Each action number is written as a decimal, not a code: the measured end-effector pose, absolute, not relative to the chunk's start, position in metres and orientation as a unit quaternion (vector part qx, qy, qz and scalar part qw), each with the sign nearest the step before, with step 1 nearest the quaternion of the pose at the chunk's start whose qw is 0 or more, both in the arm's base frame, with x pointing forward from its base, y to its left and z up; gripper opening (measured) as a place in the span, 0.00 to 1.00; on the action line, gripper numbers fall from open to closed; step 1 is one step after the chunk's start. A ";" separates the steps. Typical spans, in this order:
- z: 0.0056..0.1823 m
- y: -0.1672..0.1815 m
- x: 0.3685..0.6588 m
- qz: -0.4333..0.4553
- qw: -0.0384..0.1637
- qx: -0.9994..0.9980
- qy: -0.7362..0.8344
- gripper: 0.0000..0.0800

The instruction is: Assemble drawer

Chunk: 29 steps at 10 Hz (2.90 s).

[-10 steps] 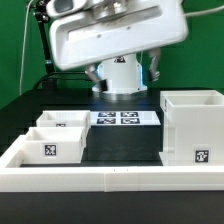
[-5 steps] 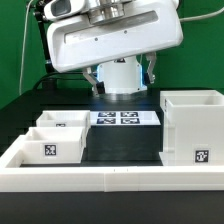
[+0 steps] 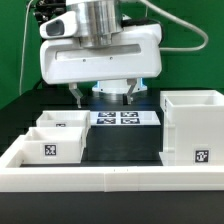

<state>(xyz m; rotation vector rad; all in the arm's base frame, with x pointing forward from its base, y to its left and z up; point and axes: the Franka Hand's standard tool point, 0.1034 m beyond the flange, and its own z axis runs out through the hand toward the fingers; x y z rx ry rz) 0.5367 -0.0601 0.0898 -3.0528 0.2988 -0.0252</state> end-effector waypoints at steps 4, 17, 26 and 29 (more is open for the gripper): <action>0.082 -0.064 0.533 -0.014 0.032 -0.994 0.099 0.81; 0.014 -0.096 0.509 -0.003 -0.002 -1.000 0.030 0.81; 0.006 -0.103 0.502 0.003 -0.004 -1.000 -0.013 0.50; 0.006 -0.100 0.503 0.003 -0.002 -1.000 -0.015 0.10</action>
Offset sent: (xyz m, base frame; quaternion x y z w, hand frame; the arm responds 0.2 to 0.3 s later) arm 0.0000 0.0000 0.0000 0.0000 0.0000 0.0000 1.0000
